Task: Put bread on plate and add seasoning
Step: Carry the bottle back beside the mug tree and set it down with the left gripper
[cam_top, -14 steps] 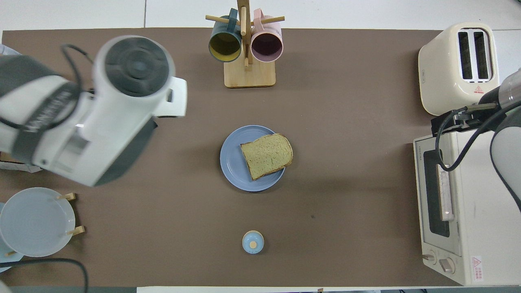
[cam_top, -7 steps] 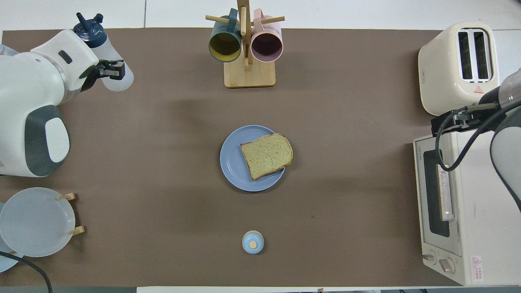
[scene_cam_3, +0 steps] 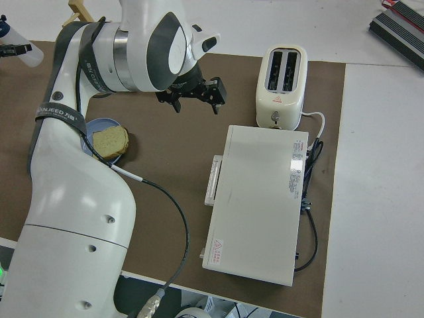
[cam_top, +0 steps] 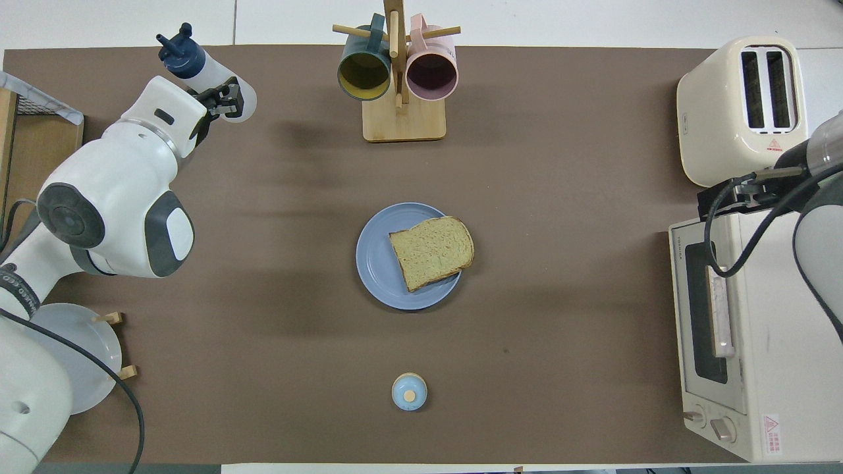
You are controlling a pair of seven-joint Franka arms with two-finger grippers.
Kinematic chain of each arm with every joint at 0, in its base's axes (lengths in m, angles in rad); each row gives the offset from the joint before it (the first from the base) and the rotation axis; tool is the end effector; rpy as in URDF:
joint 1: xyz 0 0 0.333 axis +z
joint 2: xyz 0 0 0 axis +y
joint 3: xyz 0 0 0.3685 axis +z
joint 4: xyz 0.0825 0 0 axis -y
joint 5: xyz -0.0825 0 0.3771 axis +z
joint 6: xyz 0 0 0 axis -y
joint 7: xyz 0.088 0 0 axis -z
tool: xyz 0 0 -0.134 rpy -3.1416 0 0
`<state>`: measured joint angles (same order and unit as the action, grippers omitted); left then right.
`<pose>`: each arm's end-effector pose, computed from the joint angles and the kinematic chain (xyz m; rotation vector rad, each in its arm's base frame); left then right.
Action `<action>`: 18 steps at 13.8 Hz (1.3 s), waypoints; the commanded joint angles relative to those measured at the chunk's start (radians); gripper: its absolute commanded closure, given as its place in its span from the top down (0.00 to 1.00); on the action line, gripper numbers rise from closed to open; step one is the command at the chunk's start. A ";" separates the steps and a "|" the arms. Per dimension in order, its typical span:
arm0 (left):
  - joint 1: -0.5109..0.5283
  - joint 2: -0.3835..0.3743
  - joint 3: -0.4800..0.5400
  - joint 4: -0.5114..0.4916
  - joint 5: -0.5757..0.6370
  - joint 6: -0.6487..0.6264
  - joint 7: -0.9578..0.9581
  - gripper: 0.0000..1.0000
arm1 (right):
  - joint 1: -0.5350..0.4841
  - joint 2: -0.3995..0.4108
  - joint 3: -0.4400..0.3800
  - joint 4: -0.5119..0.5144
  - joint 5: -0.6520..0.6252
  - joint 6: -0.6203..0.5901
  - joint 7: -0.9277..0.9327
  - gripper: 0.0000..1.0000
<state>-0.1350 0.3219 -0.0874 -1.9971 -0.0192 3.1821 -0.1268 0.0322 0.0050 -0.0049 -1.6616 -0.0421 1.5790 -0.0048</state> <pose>0.6710 -0.1437 0.4408 2.7023 -0.0795 1.2196 0.5435 0.0092 0.6061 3.0951 0.0531 -0.1349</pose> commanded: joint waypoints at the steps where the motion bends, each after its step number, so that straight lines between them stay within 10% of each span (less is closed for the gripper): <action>1: -0.020 0.072 0.009 0.015 0.011 0.096 0.030 0.00 | -0.011 -0.020 0.006 -0.021 -0.015 0.003 -0.024 1.00; 11: -0.049 0.195 0.012 0.008 0.051 0.233 0.084 0.02 | -0.011 -0.020 0.006 -0.021 -0.015 0.003 -0.024 1.00; 18: -0.054 0.215 0.012 -0.002 0.051 0.234 0.088 0.29 | -0.011 -0.020 0.006 -0.021 -0.015 0.003 -0.024 1.00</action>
<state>-0.1794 0.5269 -0.0868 -1.9961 0.0204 3.3923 -0.0448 0.0322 0.0050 -0.0049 -1.6616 -0.0421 1.5790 -0.0048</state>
